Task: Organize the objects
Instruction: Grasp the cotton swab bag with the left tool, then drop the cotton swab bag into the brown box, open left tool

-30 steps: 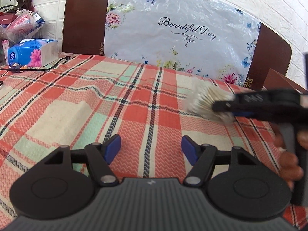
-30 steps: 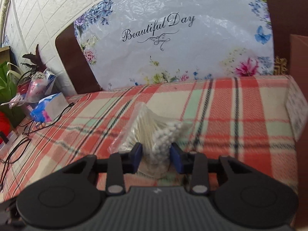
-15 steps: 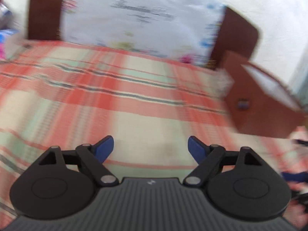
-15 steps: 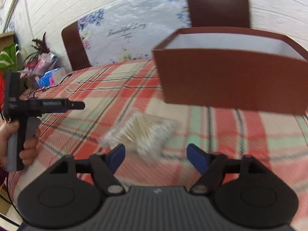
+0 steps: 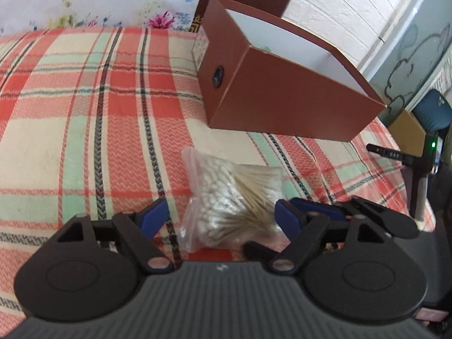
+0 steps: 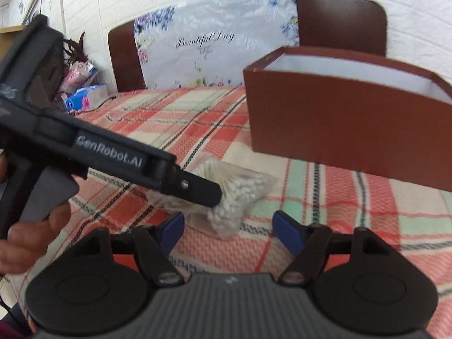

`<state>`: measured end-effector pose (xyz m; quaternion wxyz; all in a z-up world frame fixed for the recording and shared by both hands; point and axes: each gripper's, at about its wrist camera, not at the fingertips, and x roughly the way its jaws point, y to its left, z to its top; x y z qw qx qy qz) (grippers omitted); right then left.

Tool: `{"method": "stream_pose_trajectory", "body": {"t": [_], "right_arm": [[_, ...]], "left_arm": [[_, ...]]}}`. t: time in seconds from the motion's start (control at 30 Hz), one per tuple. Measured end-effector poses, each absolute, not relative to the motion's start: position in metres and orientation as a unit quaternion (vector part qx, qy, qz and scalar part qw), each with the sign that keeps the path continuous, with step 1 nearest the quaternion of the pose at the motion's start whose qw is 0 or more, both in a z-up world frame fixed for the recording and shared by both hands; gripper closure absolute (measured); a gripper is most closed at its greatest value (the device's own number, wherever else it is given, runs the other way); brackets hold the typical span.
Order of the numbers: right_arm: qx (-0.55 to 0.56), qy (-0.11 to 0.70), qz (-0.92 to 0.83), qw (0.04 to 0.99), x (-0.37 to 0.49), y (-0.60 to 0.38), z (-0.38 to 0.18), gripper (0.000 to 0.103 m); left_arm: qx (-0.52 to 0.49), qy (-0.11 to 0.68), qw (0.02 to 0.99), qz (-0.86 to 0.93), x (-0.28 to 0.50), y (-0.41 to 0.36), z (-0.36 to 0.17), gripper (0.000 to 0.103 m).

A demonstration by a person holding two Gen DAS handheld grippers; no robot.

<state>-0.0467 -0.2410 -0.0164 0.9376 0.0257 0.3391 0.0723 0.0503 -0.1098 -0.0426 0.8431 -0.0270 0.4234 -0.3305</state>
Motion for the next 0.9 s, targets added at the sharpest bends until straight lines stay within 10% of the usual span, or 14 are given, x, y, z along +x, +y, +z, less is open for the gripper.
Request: {"method": "stream_pose_trajectory", "body": {"t": [0.07,0.17,0.43,0.73,0.8,0.9], "right_arm": [[0.026,0.337,0.074,0.938,-0.037,-0.239,-0.022,0.059],[0.031,0.317,0.056,0.946,-0.041,-0.238,-0.01,0.061],[-0.003,0.169,-0.018,0.985,-0.063,-0.296,0.063,0.062],[0.016,0.206,-0.083,0.975,0.027,-0.4,0.055,0.059],[0.011,0.232,-0.092,0.968,0.049,-0.417,0.042,0.037],[0.01,0.229,-0.109,0.967,0.052,-0.422,0.033,0.043]], "left_arm": [[-0.012,0.428,0.834,-0.347,0.05,-0.118,-0.039,0.053],[0.006,0.396,0.846,-0.357,0.04,-0.123,-0.007,0.059],[0.003,0.296,0.845,-0.446,0.055,-0.189,0.091,0.06],[0.04,0.308,0.844,-0.438,0.128,-0.294,0.074,0.059],[0.056,0.315,0.858,-0.403,0.142,-0.304,0.064,0.054],[0.028,0.339,0.86,-0.38,0.154,-0.294,0.054,0.054]]}}
